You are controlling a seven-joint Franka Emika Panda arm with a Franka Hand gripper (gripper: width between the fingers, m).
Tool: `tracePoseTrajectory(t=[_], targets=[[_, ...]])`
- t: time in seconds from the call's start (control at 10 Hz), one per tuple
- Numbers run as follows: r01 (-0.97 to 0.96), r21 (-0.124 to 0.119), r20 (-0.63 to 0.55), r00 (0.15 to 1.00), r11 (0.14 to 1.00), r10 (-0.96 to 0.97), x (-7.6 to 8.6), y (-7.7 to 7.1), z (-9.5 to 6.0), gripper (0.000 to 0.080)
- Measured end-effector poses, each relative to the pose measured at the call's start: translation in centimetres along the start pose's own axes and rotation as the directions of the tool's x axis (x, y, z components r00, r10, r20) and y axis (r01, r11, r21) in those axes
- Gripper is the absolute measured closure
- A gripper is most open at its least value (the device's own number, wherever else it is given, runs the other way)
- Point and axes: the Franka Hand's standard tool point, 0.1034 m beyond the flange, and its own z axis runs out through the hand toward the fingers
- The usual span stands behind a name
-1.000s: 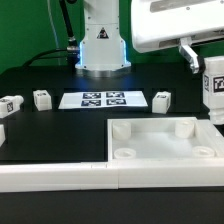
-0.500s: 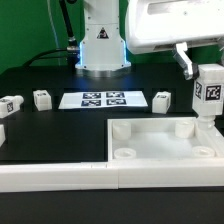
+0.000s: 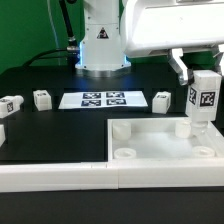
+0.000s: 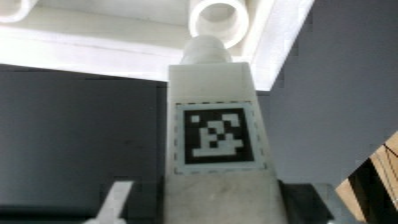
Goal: Assemble square table
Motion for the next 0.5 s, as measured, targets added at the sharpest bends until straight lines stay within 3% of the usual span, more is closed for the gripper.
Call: tracePoseTrajectory(t=[0.5], targets=[[0.008, 0.005, 0.018, 1.000, 1.000, -0.008, -1.1, -0.6, 2.2, 0.0509]])
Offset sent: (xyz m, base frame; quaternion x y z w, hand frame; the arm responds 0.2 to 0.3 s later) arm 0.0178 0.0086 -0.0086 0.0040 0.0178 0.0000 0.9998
